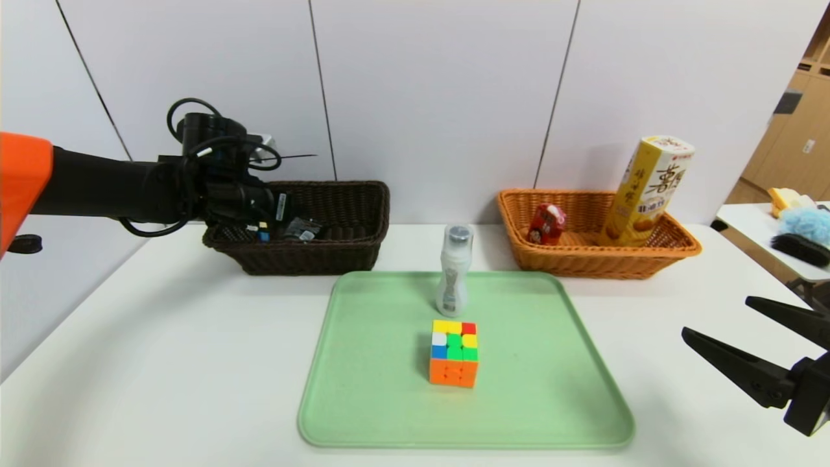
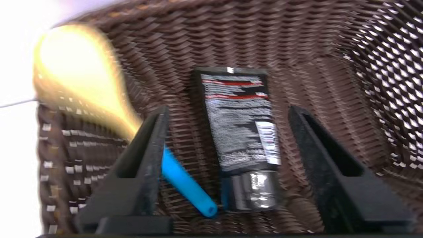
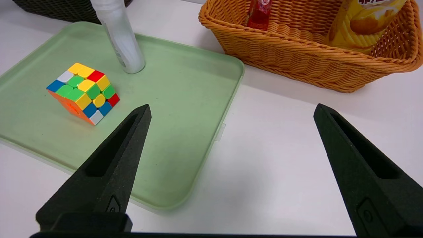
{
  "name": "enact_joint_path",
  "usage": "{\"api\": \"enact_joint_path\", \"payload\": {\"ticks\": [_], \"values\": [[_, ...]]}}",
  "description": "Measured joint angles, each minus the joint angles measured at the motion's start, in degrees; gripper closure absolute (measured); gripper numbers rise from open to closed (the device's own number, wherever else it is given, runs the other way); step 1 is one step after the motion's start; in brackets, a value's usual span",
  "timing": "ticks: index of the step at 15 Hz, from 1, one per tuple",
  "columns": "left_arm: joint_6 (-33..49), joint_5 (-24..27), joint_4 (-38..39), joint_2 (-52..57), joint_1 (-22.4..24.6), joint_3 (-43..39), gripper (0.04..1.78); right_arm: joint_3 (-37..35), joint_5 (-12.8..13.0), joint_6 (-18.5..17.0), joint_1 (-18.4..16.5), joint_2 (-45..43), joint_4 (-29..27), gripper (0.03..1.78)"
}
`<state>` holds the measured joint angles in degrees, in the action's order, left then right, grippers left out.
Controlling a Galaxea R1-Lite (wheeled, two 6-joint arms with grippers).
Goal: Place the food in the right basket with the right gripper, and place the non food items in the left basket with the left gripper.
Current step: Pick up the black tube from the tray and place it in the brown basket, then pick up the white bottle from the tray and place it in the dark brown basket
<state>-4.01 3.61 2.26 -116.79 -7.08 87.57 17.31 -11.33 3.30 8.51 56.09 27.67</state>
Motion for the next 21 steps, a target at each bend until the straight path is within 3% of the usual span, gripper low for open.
{"api": "enact_joint_path", "payload": {"ticks": [5, 10, 15, 21], "values": [[4.0, 0.5, 8.2, 4.6, -2.8, -1.2, 0.32, -0.1, 0.0, 0.0, 0.0, 0.0, 0.0, 0.11], [11.1, 0.3, 19.7, 14.8, -15.9, -16.2, 0.23, -0.3, 0.1, -0.1, 0.0, -0.2, 0.0, 0.11], [13.2, -0.3, 40.3, 18.9, -26.3, -34.7, 0.18, -0.4, 0.2, -0.1, 0.0, -0.9, -0.2, 0.11], [13.5, -4.0, 53.1, 15.4, -33.9, -41.8, 0.15, -0.4, 0.1, -0.2, 0.0, -1.1, -0.1, 0.11]]}}
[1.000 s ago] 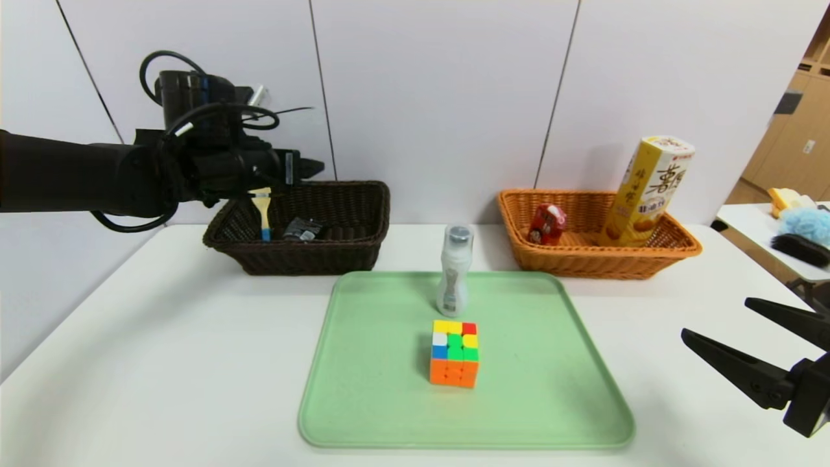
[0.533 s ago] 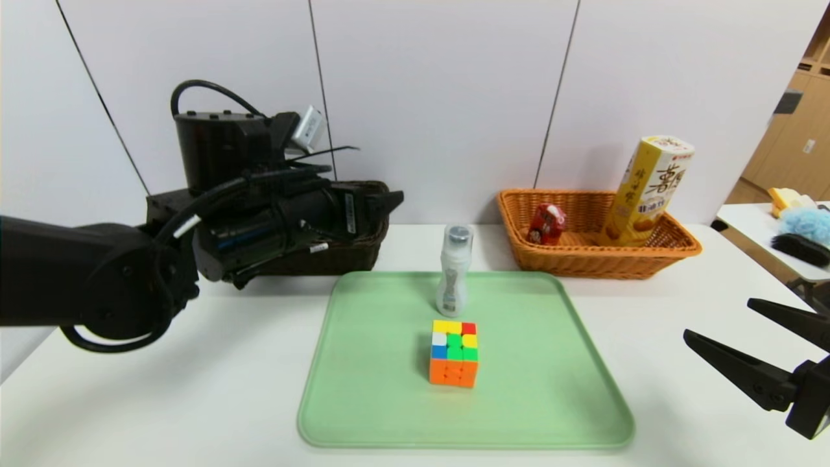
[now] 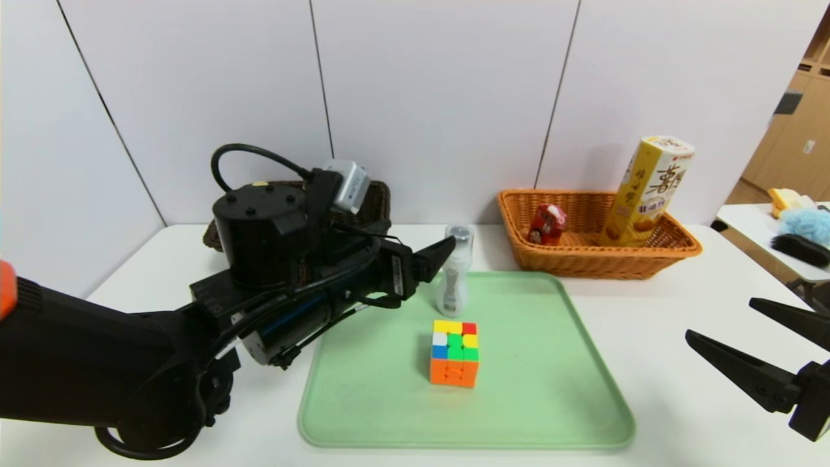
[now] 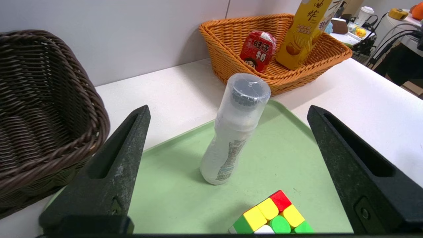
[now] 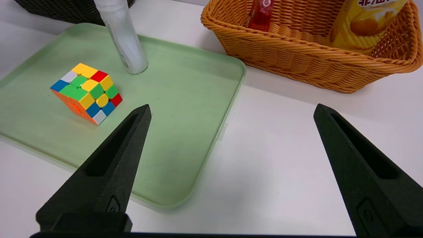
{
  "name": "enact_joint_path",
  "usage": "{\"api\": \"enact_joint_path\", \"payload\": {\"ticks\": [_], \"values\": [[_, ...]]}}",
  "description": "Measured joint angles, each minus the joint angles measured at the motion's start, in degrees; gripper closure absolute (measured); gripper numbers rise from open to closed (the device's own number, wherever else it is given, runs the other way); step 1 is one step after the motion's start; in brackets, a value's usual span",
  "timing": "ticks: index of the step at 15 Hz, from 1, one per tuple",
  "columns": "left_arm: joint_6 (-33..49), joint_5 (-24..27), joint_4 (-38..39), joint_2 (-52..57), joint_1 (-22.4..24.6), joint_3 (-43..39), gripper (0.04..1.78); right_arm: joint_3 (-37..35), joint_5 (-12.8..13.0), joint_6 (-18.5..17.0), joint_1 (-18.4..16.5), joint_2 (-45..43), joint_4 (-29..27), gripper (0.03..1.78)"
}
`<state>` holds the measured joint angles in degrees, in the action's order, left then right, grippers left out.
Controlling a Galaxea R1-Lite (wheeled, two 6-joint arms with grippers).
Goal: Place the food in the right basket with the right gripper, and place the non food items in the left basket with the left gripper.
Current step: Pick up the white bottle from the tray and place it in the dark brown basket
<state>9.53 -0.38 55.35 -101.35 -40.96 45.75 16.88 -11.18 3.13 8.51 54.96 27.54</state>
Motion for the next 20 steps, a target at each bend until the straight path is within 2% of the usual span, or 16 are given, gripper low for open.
{"api": "enact_joint_path", "payload": {"ticks": [4, 12, 15, 20], "values": [[-0.3, -1.2, 5.1, -4.6, -2.1, 0.0, 0.14, -0.3, 0.1, -0.1, 0.0, -0.1, 0.1, 0.11], [-1.0, -1.2, 5.3, -11.8, -3.3, 1.3, 0.13, -0.3, 0.1, -0.2, 0.0, -0.1, 0.1, 0.11], [-1.5, -1.1, 7.6, -15.4, -2.6, 2.3, 0.13, -0.2, 0.2, -0.2, -0.1, -0.1, 0.1, 0.11], [-2.7, 0.0, 7.4, -19.1, 1.1, 6.5, 0.13, -0.2, 0.1, -0.2, -0.1, -0.1, 0.1, 0.11]]}}
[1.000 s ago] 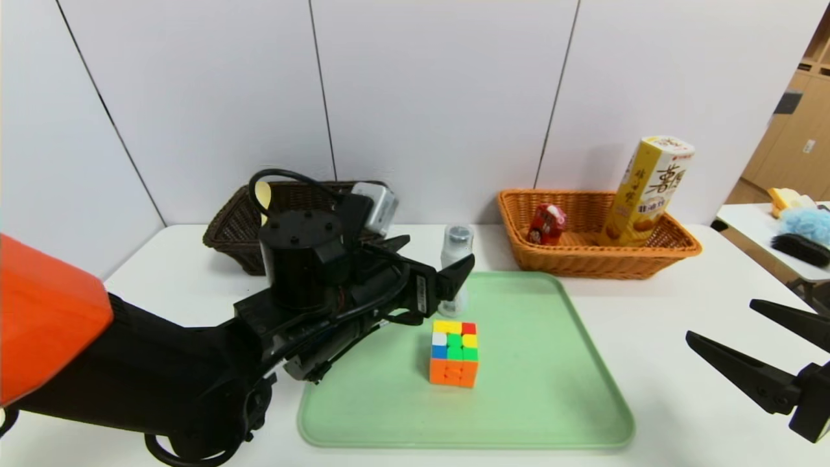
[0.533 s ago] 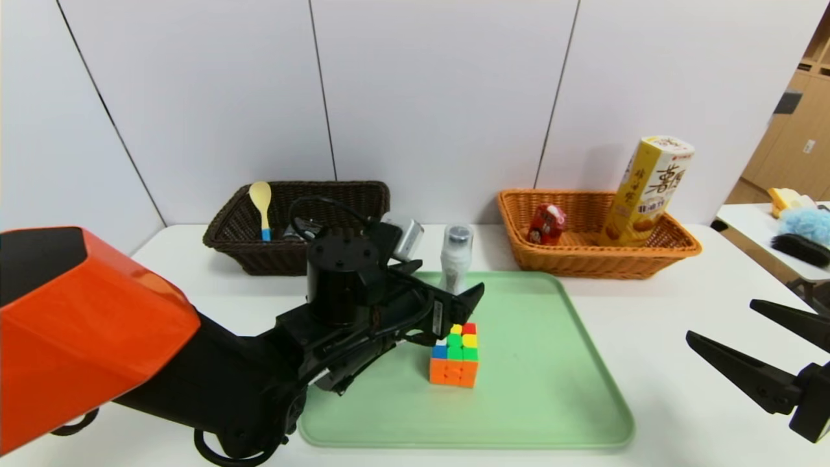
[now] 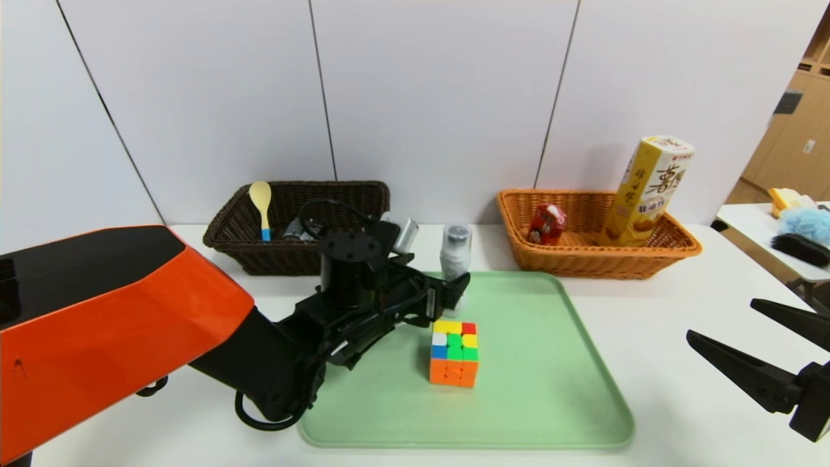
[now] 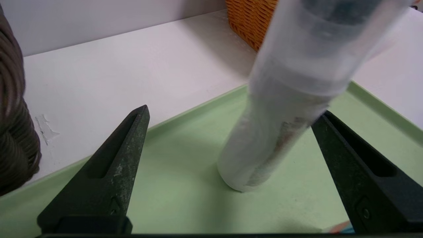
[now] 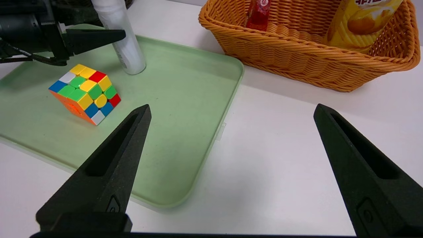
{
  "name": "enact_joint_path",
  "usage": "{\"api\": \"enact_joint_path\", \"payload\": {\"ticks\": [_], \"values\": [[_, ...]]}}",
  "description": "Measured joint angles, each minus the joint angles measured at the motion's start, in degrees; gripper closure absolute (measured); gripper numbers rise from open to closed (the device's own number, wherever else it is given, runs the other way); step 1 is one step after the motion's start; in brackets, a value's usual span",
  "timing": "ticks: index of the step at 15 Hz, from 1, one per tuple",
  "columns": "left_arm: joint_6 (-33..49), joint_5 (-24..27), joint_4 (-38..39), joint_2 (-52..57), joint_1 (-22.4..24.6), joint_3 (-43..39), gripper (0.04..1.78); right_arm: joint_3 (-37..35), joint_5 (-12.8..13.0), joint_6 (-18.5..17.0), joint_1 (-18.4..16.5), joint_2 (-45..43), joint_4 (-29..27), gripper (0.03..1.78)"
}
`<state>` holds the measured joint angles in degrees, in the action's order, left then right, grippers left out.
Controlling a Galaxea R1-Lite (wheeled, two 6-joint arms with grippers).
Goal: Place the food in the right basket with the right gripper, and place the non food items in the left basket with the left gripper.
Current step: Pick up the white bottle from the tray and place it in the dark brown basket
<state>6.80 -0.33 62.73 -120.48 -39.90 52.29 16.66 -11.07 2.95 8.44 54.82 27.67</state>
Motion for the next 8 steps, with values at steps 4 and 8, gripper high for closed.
{"api": "enact_joint_path", "payload": {"ticks": [4, 8], "values": [[0.0, 0.7, -0.1, -1.2, 0.6, 1.5, 0.13, 0.0, 0.0, 0.0, 0.0, 0.1, 0.0, 0.11], [0.0, 3.0, 0.3, -1.4, 0.7, 1.6, 0.13, 0.0, -0.1, 0.0, 0.0, 0.2, 0.0, 0.11]]}}
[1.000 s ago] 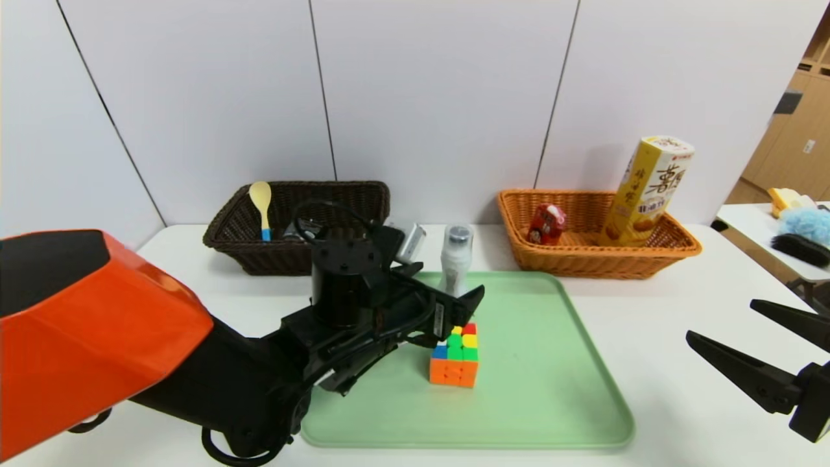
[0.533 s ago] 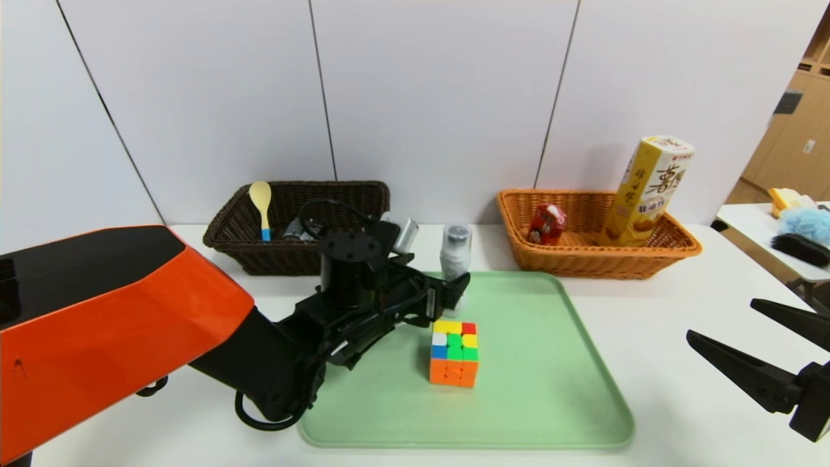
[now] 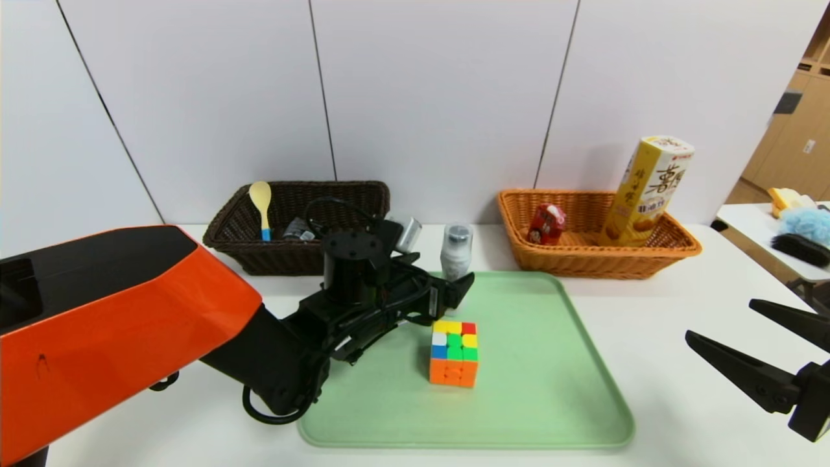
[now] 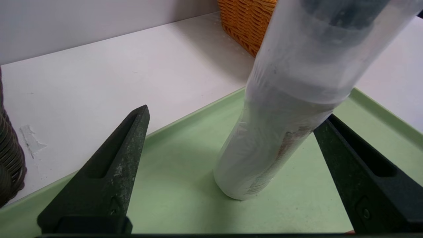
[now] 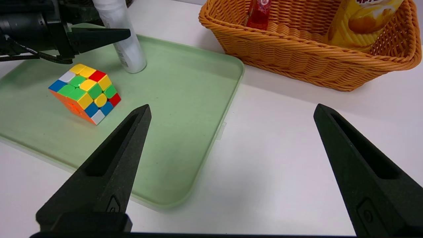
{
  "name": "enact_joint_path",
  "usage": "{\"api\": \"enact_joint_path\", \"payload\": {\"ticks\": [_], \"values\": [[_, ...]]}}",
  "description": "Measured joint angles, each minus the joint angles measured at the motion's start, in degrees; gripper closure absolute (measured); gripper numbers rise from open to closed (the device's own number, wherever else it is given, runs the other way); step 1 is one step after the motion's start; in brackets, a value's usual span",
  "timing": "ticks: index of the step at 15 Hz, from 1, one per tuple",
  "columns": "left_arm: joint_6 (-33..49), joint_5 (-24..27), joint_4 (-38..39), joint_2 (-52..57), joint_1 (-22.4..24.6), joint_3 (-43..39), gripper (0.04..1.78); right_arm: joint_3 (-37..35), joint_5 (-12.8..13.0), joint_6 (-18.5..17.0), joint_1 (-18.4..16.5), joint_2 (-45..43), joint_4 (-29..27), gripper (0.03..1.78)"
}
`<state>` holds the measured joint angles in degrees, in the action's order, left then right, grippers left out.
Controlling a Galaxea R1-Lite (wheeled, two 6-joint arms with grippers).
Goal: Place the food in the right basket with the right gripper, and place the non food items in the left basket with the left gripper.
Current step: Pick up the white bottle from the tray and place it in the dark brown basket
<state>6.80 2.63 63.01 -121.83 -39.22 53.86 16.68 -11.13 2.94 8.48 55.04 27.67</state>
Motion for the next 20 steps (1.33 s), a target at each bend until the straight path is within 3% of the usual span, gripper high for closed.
{"api": "enact_joint_path", "payload": {"ticks": [12, 15, 20], "values": [[-2.1, 1.7, 0.4, -1.8, -1.0, 3.0, 0.19, 0.2, -0.1, 0.0, 0.0, 0.4, 0.0, 0.11], [-2.3, 1.7, 0.4, -2.4, -1.3, 3.2, 0.67, 0.2, -0.1, 0.0, 0.0, 0.4, 0.0, 0.11], [-2.3, 1.7, 0.4, -2.6, -1.4, 3.3, 1.29, 0.3, -0.1, -0.1, 0.0, 0.4, 0.0, 0.11]]}}
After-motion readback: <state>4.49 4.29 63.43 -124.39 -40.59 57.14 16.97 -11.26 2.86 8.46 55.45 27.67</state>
